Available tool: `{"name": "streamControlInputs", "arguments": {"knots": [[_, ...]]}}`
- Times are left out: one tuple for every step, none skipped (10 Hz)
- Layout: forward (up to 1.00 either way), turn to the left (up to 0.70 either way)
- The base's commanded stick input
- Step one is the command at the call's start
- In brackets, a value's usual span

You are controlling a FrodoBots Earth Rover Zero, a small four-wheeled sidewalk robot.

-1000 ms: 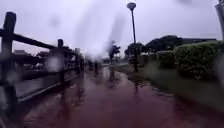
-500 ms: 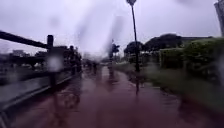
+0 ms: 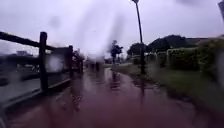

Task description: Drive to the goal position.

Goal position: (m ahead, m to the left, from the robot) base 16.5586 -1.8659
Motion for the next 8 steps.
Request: {"name": "streamControlInputs", "arguments": {"knots": [[0.97, 0.01], [0.97, 0.12], [0.97, 0.33], [0.97, 0.34], [0.97, 0.13], [0.97, 0.01], [0.97, 0.01], [0.97, 0.01]]}}
